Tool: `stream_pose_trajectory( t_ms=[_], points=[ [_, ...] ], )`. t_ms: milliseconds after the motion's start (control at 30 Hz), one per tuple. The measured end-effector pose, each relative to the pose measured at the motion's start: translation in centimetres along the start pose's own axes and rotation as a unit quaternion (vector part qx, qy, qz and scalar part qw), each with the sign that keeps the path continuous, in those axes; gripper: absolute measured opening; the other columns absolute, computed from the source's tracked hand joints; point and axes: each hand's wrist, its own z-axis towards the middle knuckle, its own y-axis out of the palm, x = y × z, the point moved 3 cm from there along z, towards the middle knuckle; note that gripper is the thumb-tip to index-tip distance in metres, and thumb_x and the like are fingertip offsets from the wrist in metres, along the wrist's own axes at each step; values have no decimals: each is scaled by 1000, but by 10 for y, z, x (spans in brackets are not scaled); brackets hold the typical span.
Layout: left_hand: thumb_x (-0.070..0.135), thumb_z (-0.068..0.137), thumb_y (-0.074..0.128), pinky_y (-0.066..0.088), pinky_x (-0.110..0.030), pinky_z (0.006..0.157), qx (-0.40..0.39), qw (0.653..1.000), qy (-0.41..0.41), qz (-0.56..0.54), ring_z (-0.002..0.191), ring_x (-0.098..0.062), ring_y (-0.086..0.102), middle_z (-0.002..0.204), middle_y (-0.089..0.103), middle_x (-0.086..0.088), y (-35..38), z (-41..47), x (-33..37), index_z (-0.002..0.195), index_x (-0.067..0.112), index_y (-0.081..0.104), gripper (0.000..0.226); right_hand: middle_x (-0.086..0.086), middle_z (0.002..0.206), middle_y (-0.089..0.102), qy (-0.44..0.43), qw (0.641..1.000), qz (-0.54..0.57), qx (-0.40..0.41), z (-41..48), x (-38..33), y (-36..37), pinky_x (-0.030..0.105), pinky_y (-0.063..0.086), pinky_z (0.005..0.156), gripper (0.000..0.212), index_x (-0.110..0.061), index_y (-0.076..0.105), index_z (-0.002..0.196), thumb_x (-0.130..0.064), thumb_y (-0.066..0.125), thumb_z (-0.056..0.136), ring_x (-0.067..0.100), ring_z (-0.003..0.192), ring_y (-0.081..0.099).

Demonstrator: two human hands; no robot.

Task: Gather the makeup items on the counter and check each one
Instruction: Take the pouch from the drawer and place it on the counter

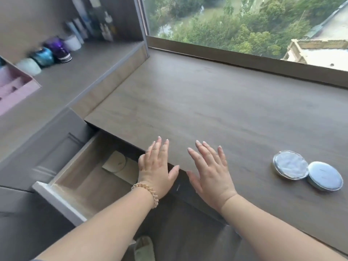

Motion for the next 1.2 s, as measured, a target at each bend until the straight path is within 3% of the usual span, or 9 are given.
stream_pose_trajectory(
  t_ms=[167, 267, 400, 500, 633, 767, 867, 1000, 1200],
  points=[
    [47, 90, 45, 14, -42, 115, -91, 992, -87, 17, 146, -16, 6, 160, 6, 2, 17, 1, -130, 149, 26, 8, 73, -2, 123, 61, -114, 993, 18, -26, 39, -108, 72, 45, 26, 111, 37, -25, 55, 119, -34, 49, 85, 19, 117, 53],
    [43, 88, 49, 16, -43, 114, -156, 982, -101, 34, 146, -18, 9, 160, 9, 0, 32, 5, -182, 148, 25, 12, 73, 0, 117, 64, -114, 990, 4, -86, 61, -146, 119, 42, 26, 112, 33, -23, 60, 117, -28, 57, 84, 20, 108, 61],
    [37, 86, 51, 20, -42, 112, -222, 971, -89, 26, 145, -21, 12, 159, 11, -3, 56, 15, -255, 148, 24, 12, 74, 8, 140, 45, -21, 969, -42, -241, 102, -186, 196, 46, 17, 115, 53, -20, 34, 141, -19, 49, 90, 29, 124, 47],
    [33, 85, 52, 23, -41, 110, -254, 965, -68, 15, 145, -22, 13, 158, 11, -3, 76, 20, -280, 147, 23, 13, 74, 11, 145, 36, 55, 949, -99, -296, 118, -185, 237, 52, 19, 111, 65, -20, 21, 146, -13, 46, 86, 35, 127, 40],
    [33, 84, 51, 23, -40, 109, -297, 953, -67, 11, 144, -21, 13, 159, 8, -3, 99, 21, -298, 148, 22, 11, 76, 16, 153, 19, 103, 920, -134, -354, 114, -178, 274, 60, 2, 113, 74, -24, 6, 149, -9, 39, 85, 41, 140, 17],
    [37, 83, 51, 27, -39, 103, -300, 948, -104, -18, 139, -21, 23, 153, 23, -2, 103, 23, -301, 146, 21, 16, 73, 14, 130, 45, 82, 936, -138, -312, 106, -182, 286, 61, 4, 113, 71, -24, 19, 146, -15, 50, 82, 38, 123, 40],
    [35, 82, 50, 31, -39, 96, -301, 934, -171, -88, 131, -23, 34, 141, 40, -1, 99, 25, -303, 137, 21, 28, 61, 8, 97, 57, 71, 956, -125, -254, 101, -192, 286, 59, 30, 103, 74, -25, 47, 128, -17, 73, 59, 33, 86, 60],
    [31, 78, 50, 42, -43, 96, -264, 896, -271, -233, 115, -31, 50, 124, 57, -5, 86, 24, -310, 120, 22, 40, 44, 3, 72, 53, 56, 977, -42, -201, 101, -211, 267, 53, 50, 80, 71, -21, 61, 104, -5, 78, 36, 27, 47, 54],
    [39, 80, 52, 45, -37, 95, -149, 837, -313, -424, 111, -24, 57, 121, 58, 7, 45, 24, -284, 132, 37, 35, 55, 0, 78, 51, 17, 993, 87, -79, 106, -225, 209, 57, 28, 108, 56, -21, 63, 111, 4, 69, 61, 18, 69, 56]
  ],
)
